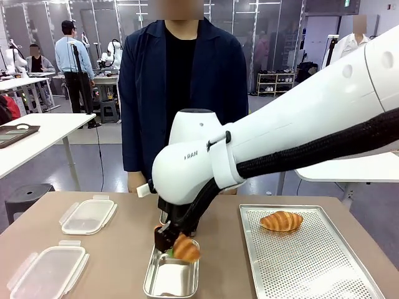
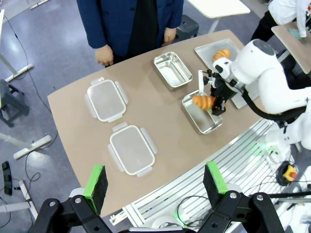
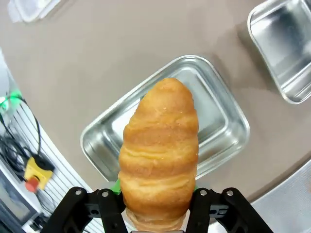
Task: Place the bread into the airtight container.
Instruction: Pick up a Butter Roll and place it into an empty Airtight Container.
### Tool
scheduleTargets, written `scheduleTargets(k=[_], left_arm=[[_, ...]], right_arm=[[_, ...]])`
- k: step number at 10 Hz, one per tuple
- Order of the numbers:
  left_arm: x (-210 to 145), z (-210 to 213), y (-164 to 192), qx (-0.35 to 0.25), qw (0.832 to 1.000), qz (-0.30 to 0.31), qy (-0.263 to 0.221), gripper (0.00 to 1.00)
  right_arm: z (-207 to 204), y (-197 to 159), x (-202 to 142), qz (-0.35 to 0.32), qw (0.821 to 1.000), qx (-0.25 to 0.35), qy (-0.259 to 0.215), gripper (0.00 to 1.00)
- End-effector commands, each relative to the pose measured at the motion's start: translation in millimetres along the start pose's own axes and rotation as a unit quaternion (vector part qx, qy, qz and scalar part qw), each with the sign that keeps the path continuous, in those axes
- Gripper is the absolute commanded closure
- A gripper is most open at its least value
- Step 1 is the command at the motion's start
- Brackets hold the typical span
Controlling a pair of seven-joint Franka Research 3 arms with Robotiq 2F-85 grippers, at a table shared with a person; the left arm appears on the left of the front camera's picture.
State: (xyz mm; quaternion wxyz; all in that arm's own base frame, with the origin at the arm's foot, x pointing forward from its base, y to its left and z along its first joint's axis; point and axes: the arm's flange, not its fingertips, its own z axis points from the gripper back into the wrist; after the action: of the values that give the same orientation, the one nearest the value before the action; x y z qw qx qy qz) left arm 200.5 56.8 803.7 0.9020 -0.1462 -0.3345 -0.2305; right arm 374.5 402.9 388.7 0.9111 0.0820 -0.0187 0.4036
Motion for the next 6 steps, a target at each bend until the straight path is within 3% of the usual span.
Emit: scheduleTargets(k=[1,4,6], left_arm=[[3.0,2.2,-1.2,-0.003,1.000,-0.003,-0.002,0.00],[3.0,2.2,-1.2,-0.003,1.000,-0.003,-0.002,0.00],[3.0,2.2,-1.2,-0.003,1.000,-0.003,-0.002,0.00]], right_arm=[[-19.2,17.7,-6.7,-0.111,0.994,0.008,-0.010,0.59],[-31.1,15.2,-16.3,-0.253,0.967,0.022,-0.018,0.59],[-35.1,15.4,-17.4,-0.300,0.953,0.021,-0.029,0.59]])
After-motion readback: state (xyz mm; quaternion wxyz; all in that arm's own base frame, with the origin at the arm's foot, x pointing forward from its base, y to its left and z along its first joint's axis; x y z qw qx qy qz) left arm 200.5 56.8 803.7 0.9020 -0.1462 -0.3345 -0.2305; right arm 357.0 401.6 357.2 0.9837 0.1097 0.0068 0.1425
